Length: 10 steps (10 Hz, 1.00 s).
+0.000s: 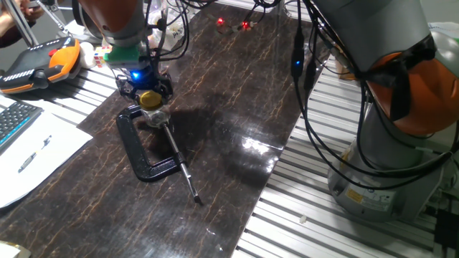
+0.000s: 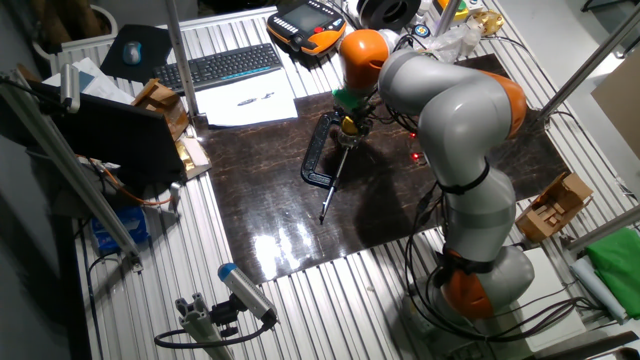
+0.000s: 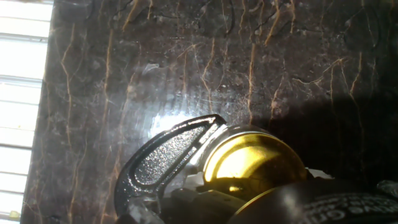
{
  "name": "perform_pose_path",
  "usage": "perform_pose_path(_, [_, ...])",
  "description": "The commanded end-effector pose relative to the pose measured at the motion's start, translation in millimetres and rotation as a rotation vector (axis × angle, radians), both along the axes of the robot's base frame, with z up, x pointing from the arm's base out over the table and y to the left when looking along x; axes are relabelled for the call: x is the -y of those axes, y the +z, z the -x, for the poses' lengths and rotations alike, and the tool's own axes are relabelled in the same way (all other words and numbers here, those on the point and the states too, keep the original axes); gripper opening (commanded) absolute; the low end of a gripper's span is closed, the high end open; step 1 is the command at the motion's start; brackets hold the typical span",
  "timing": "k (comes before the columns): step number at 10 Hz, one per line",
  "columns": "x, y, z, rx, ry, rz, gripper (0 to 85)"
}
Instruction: Unscrew the lid from the jar
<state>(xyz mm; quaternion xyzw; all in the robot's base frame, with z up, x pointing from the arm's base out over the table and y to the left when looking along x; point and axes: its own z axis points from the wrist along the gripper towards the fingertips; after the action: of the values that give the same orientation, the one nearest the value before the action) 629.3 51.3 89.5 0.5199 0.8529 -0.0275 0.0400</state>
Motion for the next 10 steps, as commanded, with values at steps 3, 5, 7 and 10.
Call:
perform_pose_path(3, [-0.1,0.5,-0.4,-0.01,0.19,0.007,0.7])
perform_pose_path(5, [0.1,0.6,-0.5,-0.017,0.257,0.007,0.7])
perform_pose_path(7, [0.1,0.7,-0.5,-0.019,0.308,0.007,0.7])
perform_pose_path(10, [0.2,2.1,-0.2,-0.019,0.365,0.0,0.7])
